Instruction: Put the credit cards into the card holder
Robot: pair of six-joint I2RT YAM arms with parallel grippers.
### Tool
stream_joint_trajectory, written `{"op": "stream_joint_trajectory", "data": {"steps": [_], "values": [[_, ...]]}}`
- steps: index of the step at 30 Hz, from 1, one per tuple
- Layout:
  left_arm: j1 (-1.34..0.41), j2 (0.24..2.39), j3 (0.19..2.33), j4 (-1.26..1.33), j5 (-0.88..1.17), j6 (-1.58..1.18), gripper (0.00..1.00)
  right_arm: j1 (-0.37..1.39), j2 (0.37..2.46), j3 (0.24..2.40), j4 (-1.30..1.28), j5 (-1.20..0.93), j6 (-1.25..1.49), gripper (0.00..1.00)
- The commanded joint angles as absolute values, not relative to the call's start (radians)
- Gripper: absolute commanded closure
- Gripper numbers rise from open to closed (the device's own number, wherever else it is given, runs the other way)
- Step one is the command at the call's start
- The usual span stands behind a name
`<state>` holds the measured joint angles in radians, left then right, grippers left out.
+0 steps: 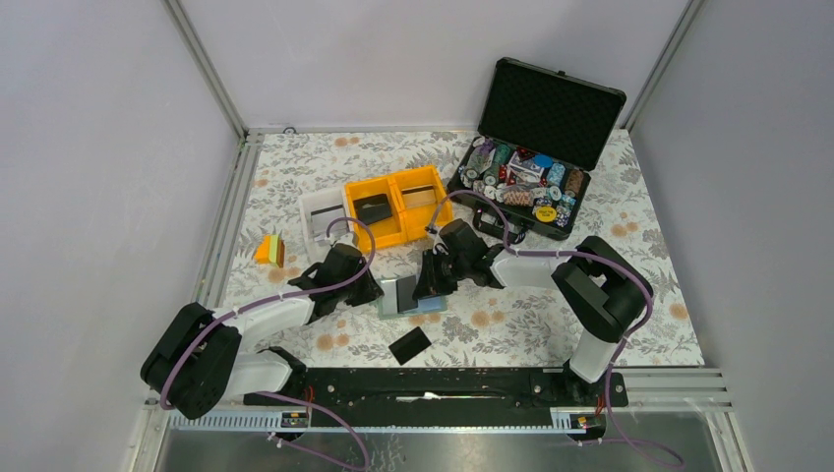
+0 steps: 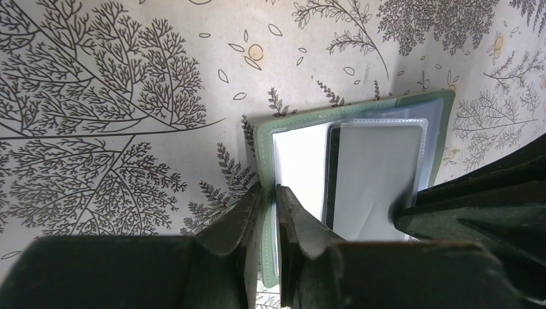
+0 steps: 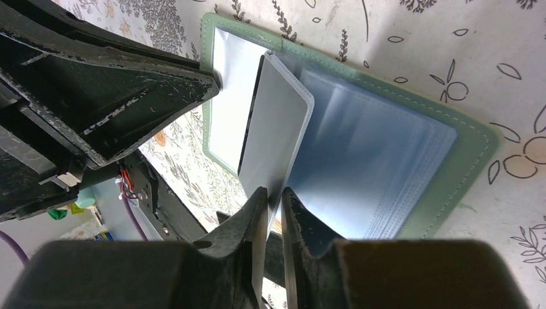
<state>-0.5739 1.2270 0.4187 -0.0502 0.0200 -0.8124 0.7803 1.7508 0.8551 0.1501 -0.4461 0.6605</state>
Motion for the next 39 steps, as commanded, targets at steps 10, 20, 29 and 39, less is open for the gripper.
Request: {"op": "stream_joint_trajectory", "data": {"steps": [10, 20, 29, 39], "values": [[-0.575, 1.234, 0.414, -0.039, 0.048, -0.816, 0.86, 0.836, 1.711, 0.989, 0.045, -0.315, 0.616, 0.78], [-0.576, 1.235, 0.411, -0.009, 0.07, -0.833, 0.86, 0.923, 1.746, 1.12, -0.134, -0.133, 0.556, 0.76], [-0.575, 1.246, 0.396, 0.031, 0.075, -0.845, 0.86, 0.959, 1.801, 1.149, -0.101, -0.186, 0.575, 0.72], [-0.556, 1.122, 0.389, -0.06, 0.005, -0.849, 0.73, 0.969, 1.796, 1.128, -0.049, -0.202, 0.604, 0.67]]}}
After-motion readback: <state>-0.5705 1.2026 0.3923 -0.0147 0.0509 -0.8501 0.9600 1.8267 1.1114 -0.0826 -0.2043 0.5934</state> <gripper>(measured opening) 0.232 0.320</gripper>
